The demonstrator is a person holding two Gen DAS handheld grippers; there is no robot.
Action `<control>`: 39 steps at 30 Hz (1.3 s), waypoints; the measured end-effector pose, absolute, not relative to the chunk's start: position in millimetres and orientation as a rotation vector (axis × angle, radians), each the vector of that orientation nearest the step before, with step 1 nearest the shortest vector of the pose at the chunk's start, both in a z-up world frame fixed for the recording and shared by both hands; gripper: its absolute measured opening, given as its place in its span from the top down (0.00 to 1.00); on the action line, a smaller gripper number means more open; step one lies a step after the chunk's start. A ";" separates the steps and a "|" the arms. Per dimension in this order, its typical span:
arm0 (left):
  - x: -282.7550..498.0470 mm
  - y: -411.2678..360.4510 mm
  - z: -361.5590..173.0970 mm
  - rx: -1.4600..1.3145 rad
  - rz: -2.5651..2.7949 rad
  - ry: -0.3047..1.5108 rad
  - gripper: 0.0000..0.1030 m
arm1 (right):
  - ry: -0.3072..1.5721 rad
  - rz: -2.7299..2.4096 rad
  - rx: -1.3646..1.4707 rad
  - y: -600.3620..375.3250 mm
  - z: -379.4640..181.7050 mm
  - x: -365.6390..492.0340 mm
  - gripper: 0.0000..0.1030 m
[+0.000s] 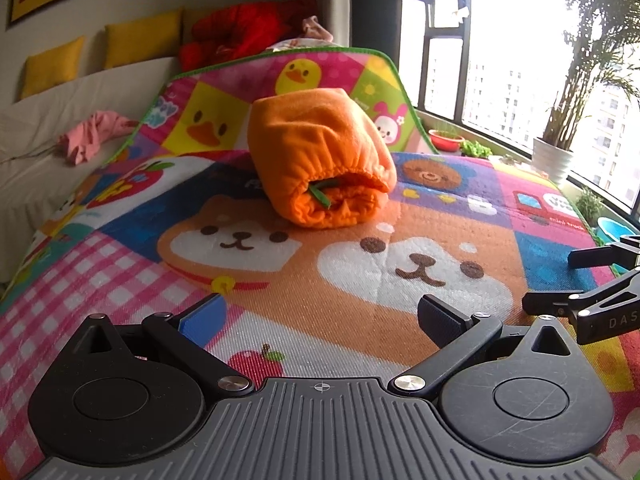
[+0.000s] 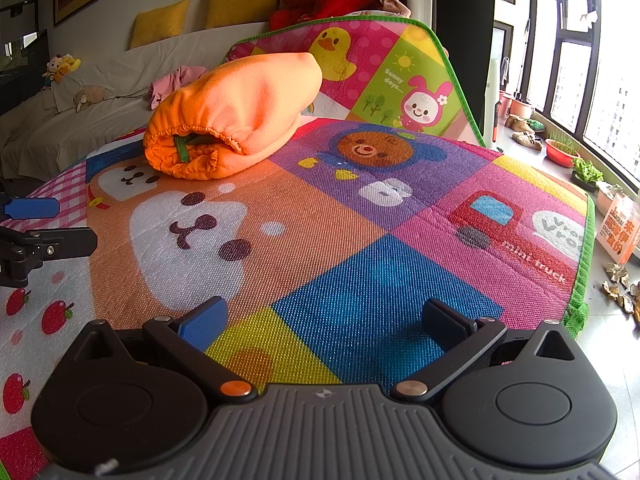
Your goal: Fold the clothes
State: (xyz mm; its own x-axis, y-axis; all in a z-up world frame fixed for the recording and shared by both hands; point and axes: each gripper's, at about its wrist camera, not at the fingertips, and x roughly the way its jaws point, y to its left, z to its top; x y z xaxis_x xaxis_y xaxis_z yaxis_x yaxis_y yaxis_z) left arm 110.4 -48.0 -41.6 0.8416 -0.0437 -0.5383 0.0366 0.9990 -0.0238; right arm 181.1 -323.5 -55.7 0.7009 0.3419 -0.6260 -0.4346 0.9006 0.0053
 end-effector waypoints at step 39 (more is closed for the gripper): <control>111.7 -42.9 -43.0 -0.044 -0.053 0.584 0.00 | 0.666 0.435 -0.148 -324.1 -55.5 180.9 0.00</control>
